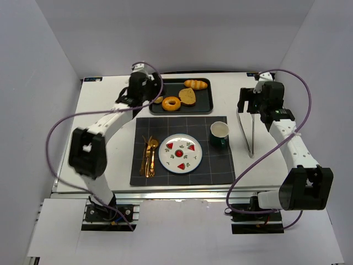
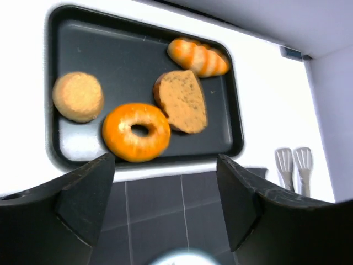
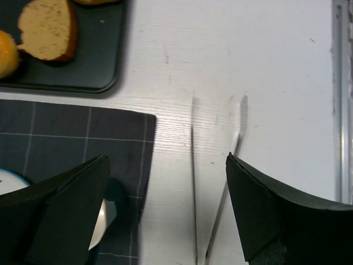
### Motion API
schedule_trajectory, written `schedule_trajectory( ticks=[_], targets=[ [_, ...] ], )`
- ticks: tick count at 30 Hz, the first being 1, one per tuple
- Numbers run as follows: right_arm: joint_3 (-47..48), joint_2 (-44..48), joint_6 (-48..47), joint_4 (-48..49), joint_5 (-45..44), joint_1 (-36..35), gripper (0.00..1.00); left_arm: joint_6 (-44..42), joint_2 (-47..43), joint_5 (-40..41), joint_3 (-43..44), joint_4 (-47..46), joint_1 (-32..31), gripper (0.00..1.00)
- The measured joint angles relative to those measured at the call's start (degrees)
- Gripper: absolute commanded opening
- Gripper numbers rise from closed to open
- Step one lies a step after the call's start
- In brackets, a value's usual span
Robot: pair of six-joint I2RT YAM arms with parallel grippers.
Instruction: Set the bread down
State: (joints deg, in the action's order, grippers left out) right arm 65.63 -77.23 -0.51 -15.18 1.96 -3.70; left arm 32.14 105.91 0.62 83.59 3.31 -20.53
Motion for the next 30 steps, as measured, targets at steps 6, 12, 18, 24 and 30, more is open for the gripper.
schedule_trajectory(
  ticks=[6,12,18,24,30],
  targets=[
    [-8.31,4.98,-11.67,-0.46,7.08,4.55,0.00,-1.22,-24.76,0.28,-20.37,-3.48,0.46,0.22],
    [-12.41,7.82,-18.71,-3.06,14.95,7.08,0.89,-0.33,-42.82,2.89,-38.53,-2.38,0.92,0.10],
    [-12.50,-0.39,-16.26,-4.00,10.27,7.13,0.90,3.82,-56.98,8.44,-50.38,2.03,0.98,0.81],
    [-12.55,-9.66,-12.17,-1.70,1.18,7.32,0.89,6.05,-60.28,10.60,-53.62,3.98,0.98,0.81],
    [-12.28,-18.88,-10.01,0.92,-1.84,7.17,0.75,5.81,-56.87,10.58,-53.55,4.37,0.98,0.81]
  ],
)
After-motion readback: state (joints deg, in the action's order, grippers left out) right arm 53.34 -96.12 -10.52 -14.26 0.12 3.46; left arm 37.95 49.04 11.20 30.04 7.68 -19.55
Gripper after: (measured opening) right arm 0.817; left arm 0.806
